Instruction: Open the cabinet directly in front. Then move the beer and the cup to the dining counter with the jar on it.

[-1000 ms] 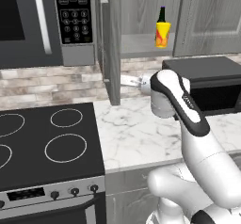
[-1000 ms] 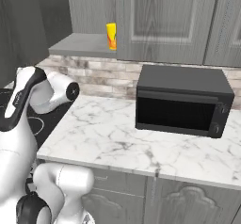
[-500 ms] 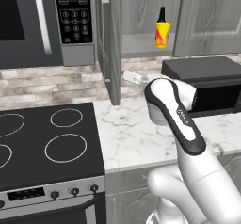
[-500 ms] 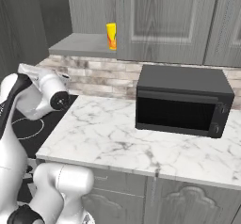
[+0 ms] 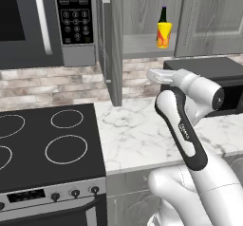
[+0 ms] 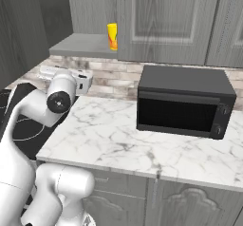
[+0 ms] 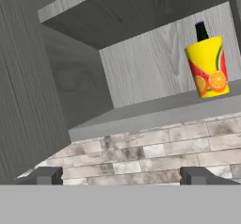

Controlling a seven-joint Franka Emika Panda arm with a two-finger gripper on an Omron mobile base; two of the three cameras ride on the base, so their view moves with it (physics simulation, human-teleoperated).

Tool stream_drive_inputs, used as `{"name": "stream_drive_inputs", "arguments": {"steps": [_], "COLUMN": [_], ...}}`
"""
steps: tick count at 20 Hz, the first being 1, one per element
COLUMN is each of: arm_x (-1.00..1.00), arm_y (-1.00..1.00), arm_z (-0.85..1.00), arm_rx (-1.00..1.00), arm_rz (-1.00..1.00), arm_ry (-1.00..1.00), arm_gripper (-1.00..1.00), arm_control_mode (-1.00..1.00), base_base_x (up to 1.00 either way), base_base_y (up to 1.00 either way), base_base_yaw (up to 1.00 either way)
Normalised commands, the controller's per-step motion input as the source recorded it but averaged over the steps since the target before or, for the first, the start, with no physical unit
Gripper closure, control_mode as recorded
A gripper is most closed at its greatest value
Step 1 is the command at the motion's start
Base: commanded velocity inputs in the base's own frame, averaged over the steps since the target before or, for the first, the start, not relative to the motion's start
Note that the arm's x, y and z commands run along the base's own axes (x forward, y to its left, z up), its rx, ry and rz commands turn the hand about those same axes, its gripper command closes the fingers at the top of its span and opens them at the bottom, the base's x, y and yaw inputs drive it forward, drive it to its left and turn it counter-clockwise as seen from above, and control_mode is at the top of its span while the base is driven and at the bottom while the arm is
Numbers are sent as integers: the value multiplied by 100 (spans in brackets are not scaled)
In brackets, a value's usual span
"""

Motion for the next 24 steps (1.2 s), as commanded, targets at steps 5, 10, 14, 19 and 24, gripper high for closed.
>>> {"name": "stream_drive_inputs", "arguments": {"steps": [5,10,14,19,24], "arm_x": [0,0,3,4,0], "arm_y": [-100,-100,-76,-29,-68], "arm_z": [44,28,14,3,-5], "arm_rx": [-46,-33,6,16,40], "arm_rz": [-30,-35,-15,0,6], "arm_ry": [11,18,-4,-6,-25], "arm_gripper": [-100,-100,-100,-100,-100], "arm_control_mode": [-100,-100,-100,-100,-100], "base_base_x": [0,0,0,0,0], "base_base_y": [0,0,0,0,0], "base_base_yaw": [0,0,0,0,0]}}
